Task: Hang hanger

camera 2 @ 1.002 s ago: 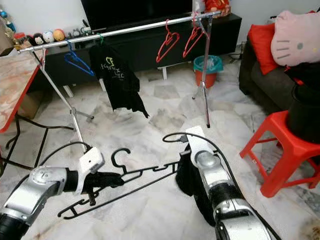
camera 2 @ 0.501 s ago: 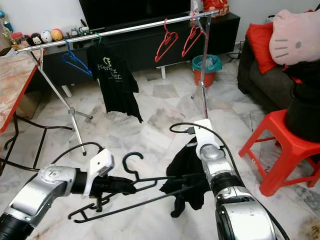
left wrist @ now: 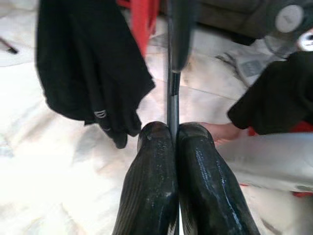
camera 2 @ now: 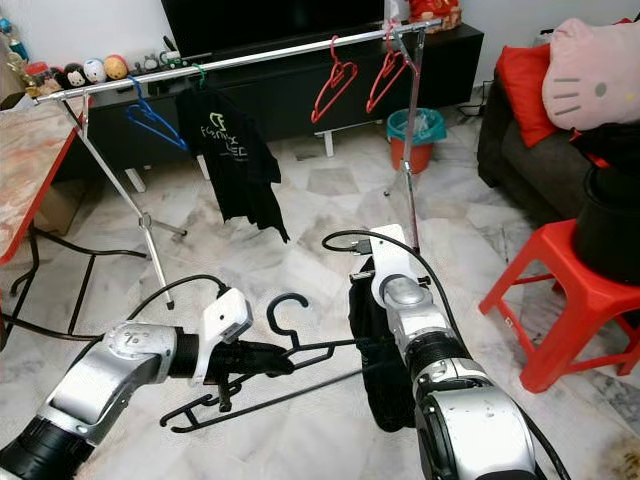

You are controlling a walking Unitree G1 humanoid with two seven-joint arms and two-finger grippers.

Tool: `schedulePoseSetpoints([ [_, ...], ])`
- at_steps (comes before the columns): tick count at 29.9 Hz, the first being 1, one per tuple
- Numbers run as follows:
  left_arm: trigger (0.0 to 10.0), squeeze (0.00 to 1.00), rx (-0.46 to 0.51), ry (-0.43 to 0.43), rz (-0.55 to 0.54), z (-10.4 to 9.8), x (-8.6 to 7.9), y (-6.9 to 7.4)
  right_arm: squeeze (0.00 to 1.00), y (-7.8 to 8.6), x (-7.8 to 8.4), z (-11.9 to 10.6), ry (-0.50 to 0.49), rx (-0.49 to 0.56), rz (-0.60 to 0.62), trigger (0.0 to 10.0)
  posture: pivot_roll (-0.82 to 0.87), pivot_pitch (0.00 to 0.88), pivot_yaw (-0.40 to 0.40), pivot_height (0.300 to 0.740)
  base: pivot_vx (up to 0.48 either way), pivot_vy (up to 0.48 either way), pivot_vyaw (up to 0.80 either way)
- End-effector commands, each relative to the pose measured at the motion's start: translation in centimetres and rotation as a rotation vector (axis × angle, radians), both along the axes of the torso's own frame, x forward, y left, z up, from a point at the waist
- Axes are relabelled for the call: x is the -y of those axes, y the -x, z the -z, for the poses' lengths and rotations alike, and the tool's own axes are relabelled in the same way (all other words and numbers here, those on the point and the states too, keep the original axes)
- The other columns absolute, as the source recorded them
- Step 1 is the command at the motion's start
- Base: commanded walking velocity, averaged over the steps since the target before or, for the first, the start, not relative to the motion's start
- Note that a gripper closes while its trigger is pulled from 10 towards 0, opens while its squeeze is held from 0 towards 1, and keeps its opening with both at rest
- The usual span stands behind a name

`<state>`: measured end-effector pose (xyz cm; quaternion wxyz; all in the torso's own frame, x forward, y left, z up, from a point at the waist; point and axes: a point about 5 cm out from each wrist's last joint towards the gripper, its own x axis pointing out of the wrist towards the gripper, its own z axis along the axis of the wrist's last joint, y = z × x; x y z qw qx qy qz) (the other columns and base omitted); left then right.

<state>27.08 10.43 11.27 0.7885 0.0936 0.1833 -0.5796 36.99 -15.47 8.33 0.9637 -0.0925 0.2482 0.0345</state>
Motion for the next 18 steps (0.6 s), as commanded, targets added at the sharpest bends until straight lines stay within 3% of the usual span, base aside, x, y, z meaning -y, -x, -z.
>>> schedulePoseSetpoints([
  [1,10.0,0.00,0.050,-0.033,-0.061,0.0,-0.4,-0.9,0.00,-0.7,-1.0,-1.2,-0.023,0.032,-0.023,10.0,-0.10,0.000,0.110,0.740,0.000,0.000,0.00],
  [7,10.0,0.00,0.109,-0.084,-0.185,0.5,-1.2,-2.2,0.00,-0.5,-0.9,-0.9,-0.032,0.027,-0.026,10.0,-0.10,0.000,0.111,0.740,0.000,0.000,0.00],
  [9,10.0,0.00,0.132,-0.116,-0.274,0.8,-1.9,-2.9,0.00,-0.3,-0.8,-0.6,-0.031,0.021,-0.030,10.0,-0.11,0.000,0.109,0.740,0.000,0.000,0.00],
  [18,10.0,0.00,0.148,-0.138,-0.334,1.0,-2.7,-3.2,0.00,-0.2,-0.1,-0.4,-0.023,0.019,-0.016,10.0,-0.11,0.000,0.108,0.740,0.000,0.000,0.00],
])
